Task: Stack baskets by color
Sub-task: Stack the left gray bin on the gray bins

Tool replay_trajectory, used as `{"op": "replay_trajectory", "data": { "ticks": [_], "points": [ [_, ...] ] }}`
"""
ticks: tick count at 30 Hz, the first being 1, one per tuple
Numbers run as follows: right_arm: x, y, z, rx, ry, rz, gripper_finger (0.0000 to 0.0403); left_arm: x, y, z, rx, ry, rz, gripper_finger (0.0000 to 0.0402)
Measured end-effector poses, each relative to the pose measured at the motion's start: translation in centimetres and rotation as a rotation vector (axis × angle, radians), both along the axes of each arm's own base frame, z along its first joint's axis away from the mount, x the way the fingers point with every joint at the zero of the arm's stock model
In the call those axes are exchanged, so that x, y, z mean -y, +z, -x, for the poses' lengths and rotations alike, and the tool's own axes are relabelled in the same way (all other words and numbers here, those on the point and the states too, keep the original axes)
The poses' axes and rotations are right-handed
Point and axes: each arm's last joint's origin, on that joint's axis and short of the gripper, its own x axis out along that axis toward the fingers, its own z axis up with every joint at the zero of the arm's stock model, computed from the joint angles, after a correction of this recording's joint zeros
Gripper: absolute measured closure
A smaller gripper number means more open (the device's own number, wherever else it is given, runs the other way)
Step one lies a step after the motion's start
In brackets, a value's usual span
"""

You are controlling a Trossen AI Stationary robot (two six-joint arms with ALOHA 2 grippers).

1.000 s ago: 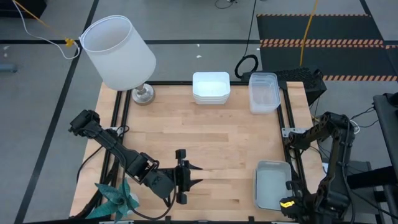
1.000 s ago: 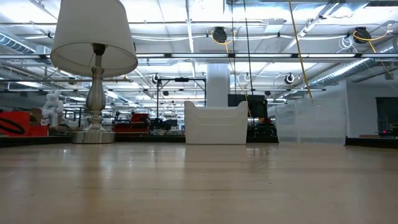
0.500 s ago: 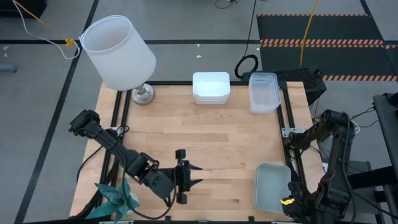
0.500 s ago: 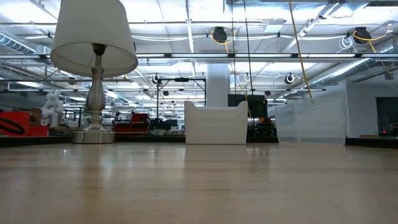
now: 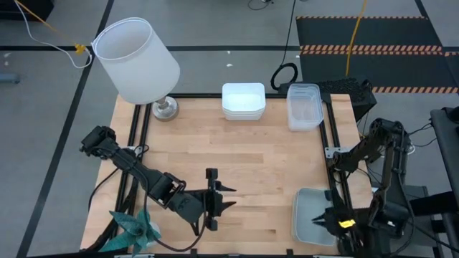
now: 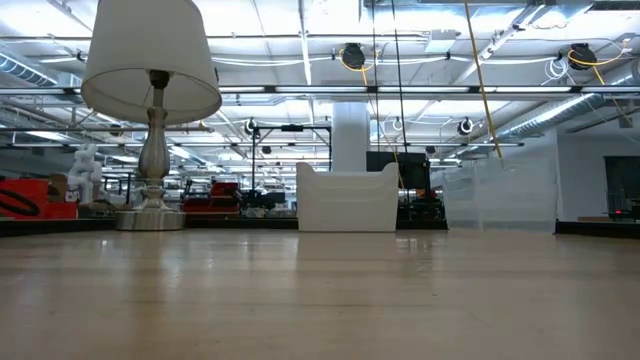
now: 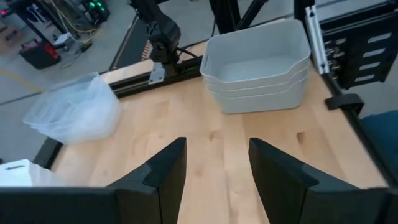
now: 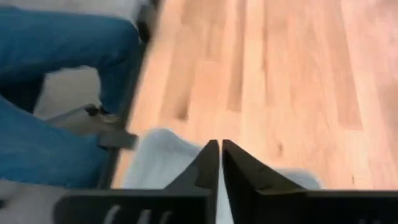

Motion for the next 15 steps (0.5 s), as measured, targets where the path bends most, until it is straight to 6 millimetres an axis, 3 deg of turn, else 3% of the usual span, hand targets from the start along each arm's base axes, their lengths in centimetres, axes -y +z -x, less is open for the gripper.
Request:
{"op": "replay_trajectory", "data": {
  "ticks": [7,15],
  "points": [
    [3.5,-4.3,-1.6,-0.153,-0.227,0.095,0.0393,-1.4,0.0,-0.8,-0.014,0.002,-0.089,0.0227],
    [8.8,-6.2,-3.2,-0.440,-0.339,0.068,0.0397,-3.1,-0.3,-1.5,-0.048,0.040,-0.118,0.0227]
  ]
}}
